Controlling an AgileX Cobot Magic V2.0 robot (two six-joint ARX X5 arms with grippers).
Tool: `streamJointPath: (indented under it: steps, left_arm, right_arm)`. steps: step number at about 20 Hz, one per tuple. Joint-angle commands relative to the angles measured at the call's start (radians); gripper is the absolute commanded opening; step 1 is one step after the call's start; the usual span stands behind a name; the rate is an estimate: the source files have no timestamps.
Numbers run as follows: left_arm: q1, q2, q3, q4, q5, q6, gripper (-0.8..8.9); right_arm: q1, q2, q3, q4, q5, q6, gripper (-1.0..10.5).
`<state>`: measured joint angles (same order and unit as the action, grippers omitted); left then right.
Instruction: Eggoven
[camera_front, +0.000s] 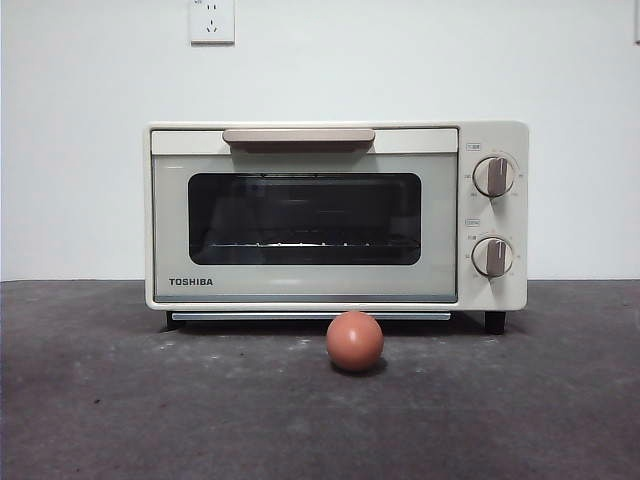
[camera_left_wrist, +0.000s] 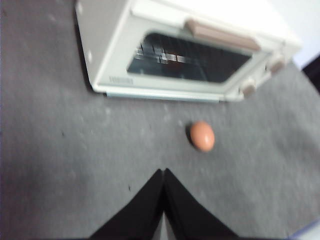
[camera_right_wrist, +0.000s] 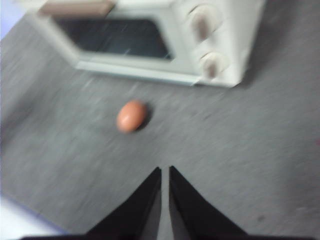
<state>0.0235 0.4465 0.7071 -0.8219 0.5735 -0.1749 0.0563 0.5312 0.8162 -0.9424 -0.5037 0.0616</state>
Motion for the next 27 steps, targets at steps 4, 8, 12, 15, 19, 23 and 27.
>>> streamJointPath:
  steps: [4, 8, 12, 15, 19, 23, 27]
  left_arm:
    - [-0.031, 0.057, 0.07, -0.081, 0.004, 0.115, 0.07]
    - [-0.04, 0.057, 0.071, -0.075, 0.004, 0.115, 0.07]
    - [-0.04, 0.057, 0.071, -0.072, 0.004, 0.114, 0.07]
    - [-0.04, 0.057, 0.071, -0.071, 0.004, 0.114, 0.07]
    - [-0.04, 0.057, 0.071, -0.071, 0.004, 0.113, 0.07]
    - [-0.048, 0.057, 0.071, -0.071, 0.004, 0.111, 0.07]
    - [-0.067, 0.057, 0.071, -0.069, 0.003, 0.111, 0.07]
  right_arm:
    - [0.079, 0.069, 0.053, -0.034, -0.047, -0.055, 0.1]
    - [0.119, 0.088, 0.053, -0.03, -0.047, -0.032, 2.8]
    - [0.156, 0.137, 0.053, -0.018, -0.069, 0.045, 3.6]
    - [0.226, 0.204, 0.053, 0.089, -0.065, 0.136, 3.5]
    - [0.404, 0.342, 0.053, 0.276, 0.091, 0.27, 3.5]
    - [0.591, 0.525, 0.053, 0.446, 0.289, 0.381, 3.5]
    - [0.693, 0.73, 0.067, 0.583, 0.435, 0.448, 3.4]
